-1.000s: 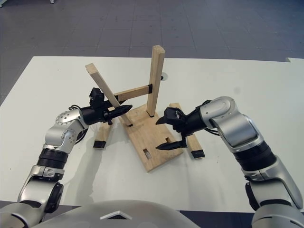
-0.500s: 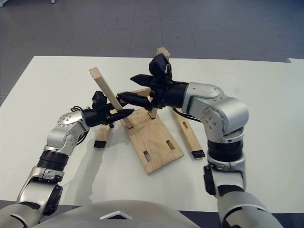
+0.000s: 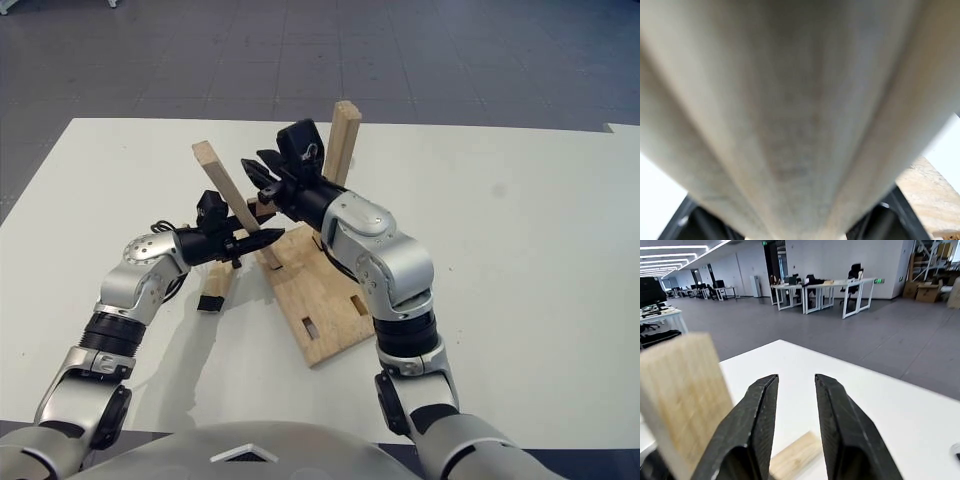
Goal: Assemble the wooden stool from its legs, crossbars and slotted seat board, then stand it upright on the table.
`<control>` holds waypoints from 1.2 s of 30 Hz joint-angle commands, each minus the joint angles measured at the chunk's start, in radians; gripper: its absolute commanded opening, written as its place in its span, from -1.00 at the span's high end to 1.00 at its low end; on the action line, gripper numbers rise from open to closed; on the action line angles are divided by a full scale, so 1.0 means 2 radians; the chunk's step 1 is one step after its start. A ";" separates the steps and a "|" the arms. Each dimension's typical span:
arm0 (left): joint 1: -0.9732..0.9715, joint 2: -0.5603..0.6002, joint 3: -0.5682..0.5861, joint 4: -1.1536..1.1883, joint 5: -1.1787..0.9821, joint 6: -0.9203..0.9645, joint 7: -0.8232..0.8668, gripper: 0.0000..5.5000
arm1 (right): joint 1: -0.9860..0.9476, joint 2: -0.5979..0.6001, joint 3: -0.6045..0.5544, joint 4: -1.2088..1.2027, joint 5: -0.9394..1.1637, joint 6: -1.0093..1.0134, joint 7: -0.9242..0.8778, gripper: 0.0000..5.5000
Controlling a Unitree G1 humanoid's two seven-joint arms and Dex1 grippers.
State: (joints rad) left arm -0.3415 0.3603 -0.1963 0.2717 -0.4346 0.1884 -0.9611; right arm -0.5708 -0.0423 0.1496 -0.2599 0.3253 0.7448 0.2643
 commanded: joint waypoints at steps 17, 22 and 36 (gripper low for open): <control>0.032 0.014 -0.044 0.027 0.057 0.024 0.001 0.26 | 0.066 -0.063 0.038 0.017 -0.017 -0.007 0.063 0.50; 0.033 0.013 -0.050 0.030 0.059 0.018 0.000 0.26 | -0.033 -0.004 -0.086 -0.044 0.101 0.083 0.013 0.50; 0.001 0.020 -0.060 0.071 0.067 -0.006 -0.030 0.26 | -0.148 -0.160 -0.217 0.069 0.046 0.021 -0.089 0.50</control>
State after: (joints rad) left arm -0.3888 0.3631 -0.2432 0.3389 -0.4304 0.1300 -1.0009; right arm -0.9282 -0.3113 -0.3220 -0.2008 0.5047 0.8490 0.0925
